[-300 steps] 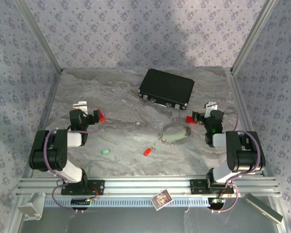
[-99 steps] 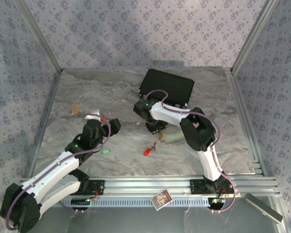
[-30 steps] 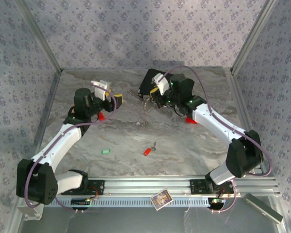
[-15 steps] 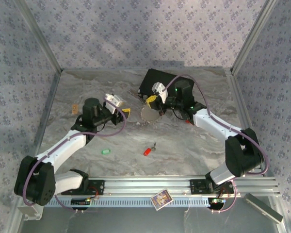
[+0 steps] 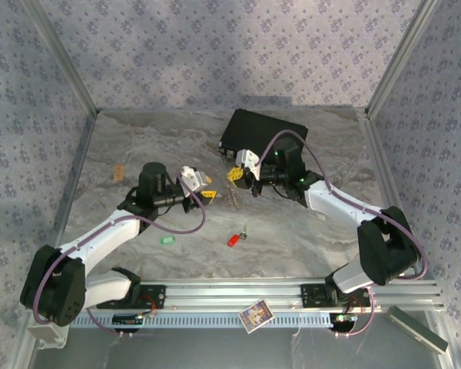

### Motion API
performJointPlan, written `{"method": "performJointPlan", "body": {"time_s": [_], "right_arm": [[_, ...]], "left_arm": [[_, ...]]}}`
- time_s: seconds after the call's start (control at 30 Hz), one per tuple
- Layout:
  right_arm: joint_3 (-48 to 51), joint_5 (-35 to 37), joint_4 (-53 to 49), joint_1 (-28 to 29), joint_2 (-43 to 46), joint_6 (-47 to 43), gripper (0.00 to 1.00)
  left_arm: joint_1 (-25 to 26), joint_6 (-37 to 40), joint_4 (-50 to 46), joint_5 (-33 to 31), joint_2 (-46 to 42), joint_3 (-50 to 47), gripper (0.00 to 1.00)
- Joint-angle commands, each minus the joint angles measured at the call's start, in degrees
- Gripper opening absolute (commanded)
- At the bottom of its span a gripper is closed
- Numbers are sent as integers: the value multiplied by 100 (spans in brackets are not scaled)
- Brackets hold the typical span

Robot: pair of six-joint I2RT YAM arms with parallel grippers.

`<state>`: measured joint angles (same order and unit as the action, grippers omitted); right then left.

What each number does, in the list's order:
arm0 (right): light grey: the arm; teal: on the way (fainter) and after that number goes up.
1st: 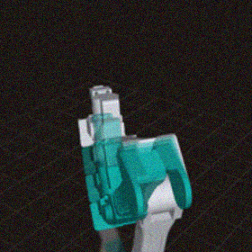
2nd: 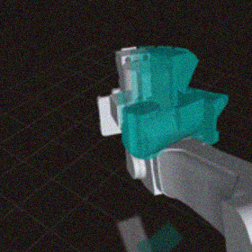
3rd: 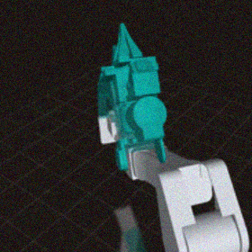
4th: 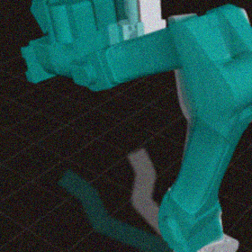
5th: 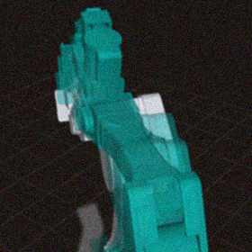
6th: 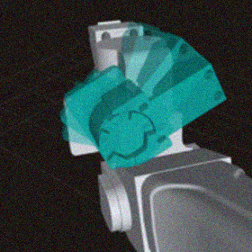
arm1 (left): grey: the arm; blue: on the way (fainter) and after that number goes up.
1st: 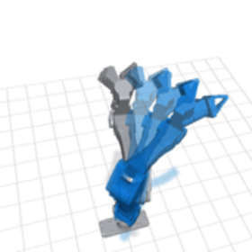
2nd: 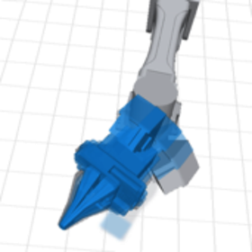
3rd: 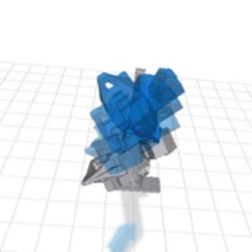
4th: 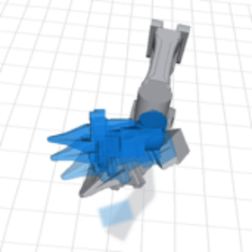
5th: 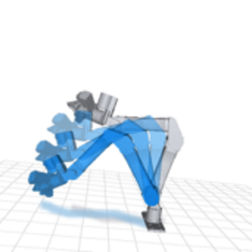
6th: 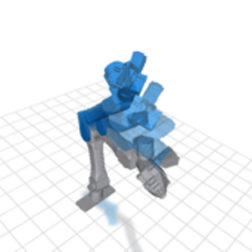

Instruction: Put the keys on the keyring

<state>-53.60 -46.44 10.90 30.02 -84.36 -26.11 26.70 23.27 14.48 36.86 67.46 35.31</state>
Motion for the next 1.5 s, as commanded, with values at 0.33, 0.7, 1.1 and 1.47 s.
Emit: {"method": "performJointPlan", "body": {"time_s": [0.33, 0.7, 1.1, 1.47], "right_arm": [[-448, -234, -1150, 307, 100, -1015, 0], [-541, -230, -1323, 478, 4, -1164, 0], [-572, -206, -1259, 630, -115, -1111, 0], [-565, -207, -1217, 696, -160, -1048, 0]], "left_arm": [[120, 576, -155, 264, -157, 47, 34], [151, 671, -319, 248, 28, 96, 29], [195, 579, -188, 573, 199, 55, 29], [208, 525, -84, 754, 208, 52, 23]]}}
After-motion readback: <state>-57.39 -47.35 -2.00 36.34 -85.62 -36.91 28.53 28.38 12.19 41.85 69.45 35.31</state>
